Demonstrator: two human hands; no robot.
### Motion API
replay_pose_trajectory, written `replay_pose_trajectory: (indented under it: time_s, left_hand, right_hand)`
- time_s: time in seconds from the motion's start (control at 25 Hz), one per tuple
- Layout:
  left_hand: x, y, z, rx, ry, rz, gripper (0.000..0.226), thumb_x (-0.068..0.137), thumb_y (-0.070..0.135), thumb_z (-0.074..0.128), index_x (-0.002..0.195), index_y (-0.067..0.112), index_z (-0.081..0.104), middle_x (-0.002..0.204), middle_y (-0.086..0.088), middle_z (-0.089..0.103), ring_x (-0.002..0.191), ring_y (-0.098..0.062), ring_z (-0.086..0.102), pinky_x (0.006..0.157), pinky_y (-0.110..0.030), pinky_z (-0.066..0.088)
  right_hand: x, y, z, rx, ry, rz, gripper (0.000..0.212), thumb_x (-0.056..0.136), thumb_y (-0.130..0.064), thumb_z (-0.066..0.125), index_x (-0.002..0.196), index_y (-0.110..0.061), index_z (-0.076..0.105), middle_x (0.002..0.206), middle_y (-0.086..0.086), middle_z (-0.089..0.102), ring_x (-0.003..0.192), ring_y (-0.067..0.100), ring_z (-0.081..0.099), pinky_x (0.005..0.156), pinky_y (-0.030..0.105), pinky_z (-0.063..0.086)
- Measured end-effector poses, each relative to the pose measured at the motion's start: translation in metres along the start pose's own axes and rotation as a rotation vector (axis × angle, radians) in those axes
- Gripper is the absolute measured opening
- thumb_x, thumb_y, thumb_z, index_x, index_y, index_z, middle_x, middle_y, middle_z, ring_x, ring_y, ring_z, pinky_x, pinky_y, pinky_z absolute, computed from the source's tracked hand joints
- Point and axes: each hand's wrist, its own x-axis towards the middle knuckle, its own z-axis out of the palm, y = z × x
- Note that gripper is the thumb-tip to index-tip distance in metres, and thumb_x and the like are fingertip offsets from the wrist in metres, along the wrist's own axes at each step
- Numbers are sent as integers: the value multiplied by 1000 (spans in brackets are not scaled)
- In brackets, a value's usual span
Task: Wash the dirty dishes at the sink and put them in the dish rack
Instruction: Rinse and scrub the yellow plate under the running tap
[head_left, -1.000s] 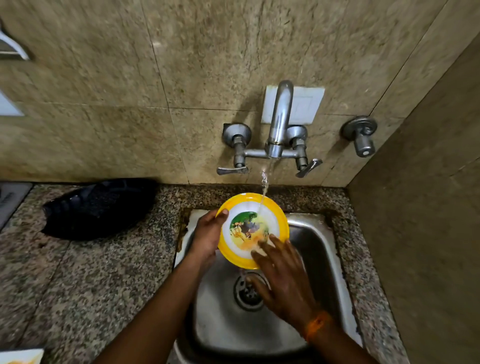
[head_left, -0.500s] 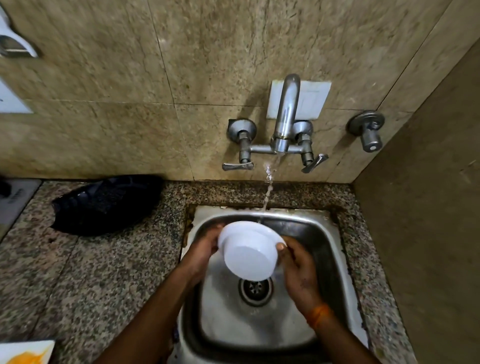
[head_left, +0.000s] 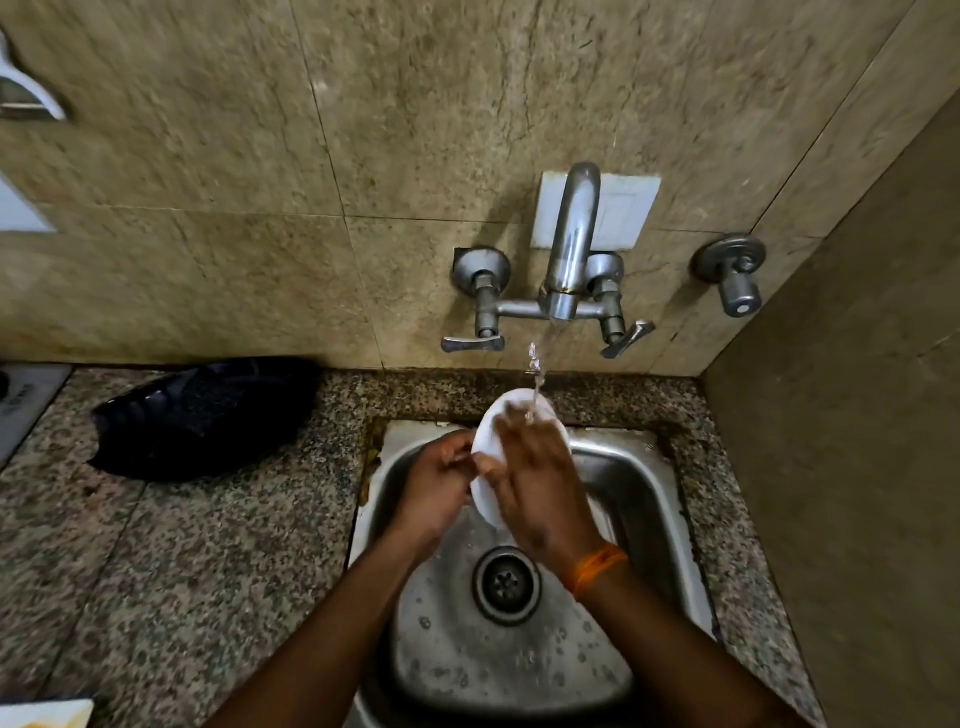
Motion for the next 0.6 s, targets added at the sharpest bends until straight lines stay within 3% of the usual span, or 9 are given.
replay_pose_trajectory:
  time_s: [0.08, 0.16, 0.24, 0.32, 0.36, 0.4, 0.52, 0.6]
  left_hand:
    - [2, 9, -1, 36, 21, 83, 36, 101, -4, 50, 101, 25, 72, 92, 21, 78, 88, 4, 72, 79, -14, 53]
    - [5, 11, -2, 10, 70, 93, 37, 101, 0, 53, 92, 27, 76, 90, 14, 79, 86, -2, 74, 79, -25, 58]
    - [8, 10, -4, -14, 81, 72, 31, 100, 5, 57, 96, 27, 79, 95, 2, 81, 93, -21, 76, 81, -43, 60]
    - [7, 7, -3, -20, 86, 65, 30, 98, 5, 60, 98, 28, 79, 99, 2, 81, 100, -27, 74, 84, -48, 60]
    - [7, 6, -4, -15, 93, 73, 30, 97, 7, 61, 96, 31, 79, 99, 5, 81, 100, -26, 73, 85, -48, 59]
    - [6, 7, -5, -6, 93, 85, 28, 95, 11, 63, 95, 34, 79, 98, 8, 80, 99, -23, 73, 85, -47, 59]
    - [14, 8, -10, 134, 90, 131, 32, 95, 15, 61, 92, 43, 77, 94, 20, 78, 95, -8, 72, 88, -34, 57]
    - [20, 14, -8, 215, 111, 140, 34, 100, 9, 59, 104, 39, 74, 101, 25, 73, 102, -4, 69, 91, -23, 51]
  right_hand:
    - [5, -3, -5, -24, -66, -297, 62, 105, -47, 34, 151, -9, 46, 161, 12, 39, 152, 26, 30, 124, 50, 25]
    - [15, 8, -11, -53, -29, -377, 58, 106, -46, 34, 151, -12, 48, 161, 8, 40, 152, 24, 30, 125, 46, 23]
    - [26, 21, -7, -60, 29, -195, 61, 105, -48, 33, 154, -13, 43, 162, 7, 38, 153, 23, 30, 126, 41, 22]
    - [33, 36, -8, 98, 104, 208, 73, 101, -58, 27, 156, -11, 39, 161, 11, 39, 150, 26, 35, 124, 38, 27]
    - [33, 37, -10, 157, 134, 324, 77, 99, -61, 24, 155, -10, 39, 160, 13, 40, 149, 28, 37, 124, 37, 27]
    - [29, 33, -11, 119, 130, 295, 77, 99, -60, 23, 155, -9, 39, 161, 14, 39, 149, 29, 35, 124, 37, 24]
    - [10, 7, -15, -86, -51, -157, 62, 105, -45, 30, 159, -14, 31, 167, 6, 27, 156, 22, 18, 127, 43, 10]
    - [11, 11, -20, 31, -65, -163, 56, 106, -38, 39, 159, -20, 33, 165, 3, 32, 155, 20, 20, 126, 41, 14]
